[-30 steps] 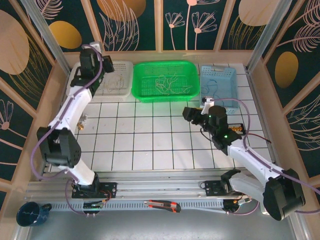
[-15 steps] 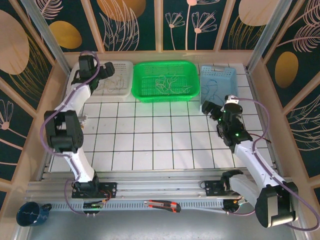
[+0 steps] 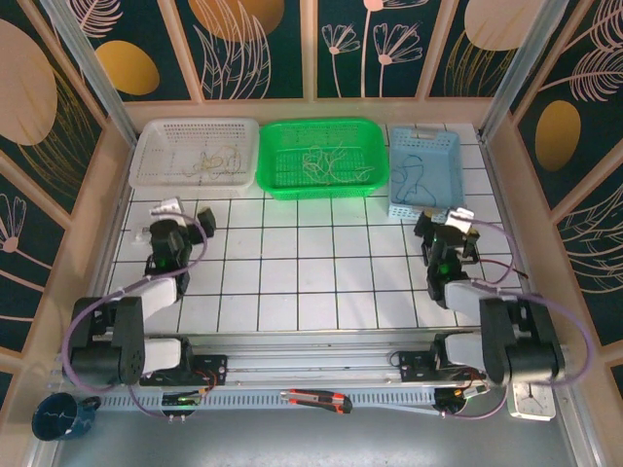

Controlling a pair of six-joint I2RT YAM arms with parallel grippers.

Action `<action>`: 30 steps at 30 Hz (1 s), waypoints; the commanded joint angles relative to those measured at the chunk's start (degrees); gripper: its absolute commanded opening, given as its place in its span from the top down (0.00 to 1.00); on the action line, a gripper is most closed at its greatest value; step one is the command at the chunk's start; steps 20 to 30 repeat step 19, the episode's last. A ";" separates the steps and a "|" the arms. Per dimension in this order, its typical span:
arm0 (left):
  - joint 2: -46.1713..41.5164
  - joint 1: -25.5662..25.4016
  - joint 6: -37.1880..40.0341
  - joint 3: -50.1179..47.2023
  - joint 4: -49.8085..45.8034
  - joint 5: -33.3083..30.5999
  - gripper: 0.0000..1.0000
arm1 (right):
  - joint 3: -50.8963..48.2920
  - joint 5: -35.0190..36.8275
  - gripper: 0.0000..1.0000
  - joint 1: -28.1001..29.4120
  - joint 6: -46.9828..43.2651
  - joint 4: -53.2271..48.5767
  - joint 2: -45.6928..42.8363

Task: Untangle the cables

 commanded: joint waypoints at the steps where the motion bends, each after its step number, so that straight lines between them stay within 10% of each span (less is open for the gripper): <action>1: 5.52 0.10 5.95 -4.32 25.71 -3.77 0.01 | -3.42 -7.98 0.01 -2.21 -6.33 26.23 5.94; 4: 13.00 0.12 7.62 -5.80 36.61 -0.24 0.01 | -7.33 -14.81 0.01 -5.35 -6.11 47.49 18.11; 6: 11.22 0.12 7.22 -3.78 29.17 -1.15 0.01 | -2.47 -17.20 0.01 -6.48 -4.03 29.40 13.24; 30: 11.75 0.08 7.50 -3.11 28.71 -0.02 0.01 | -1.52 -14.96 0.01 -5.77 -4.79 31.06 15.21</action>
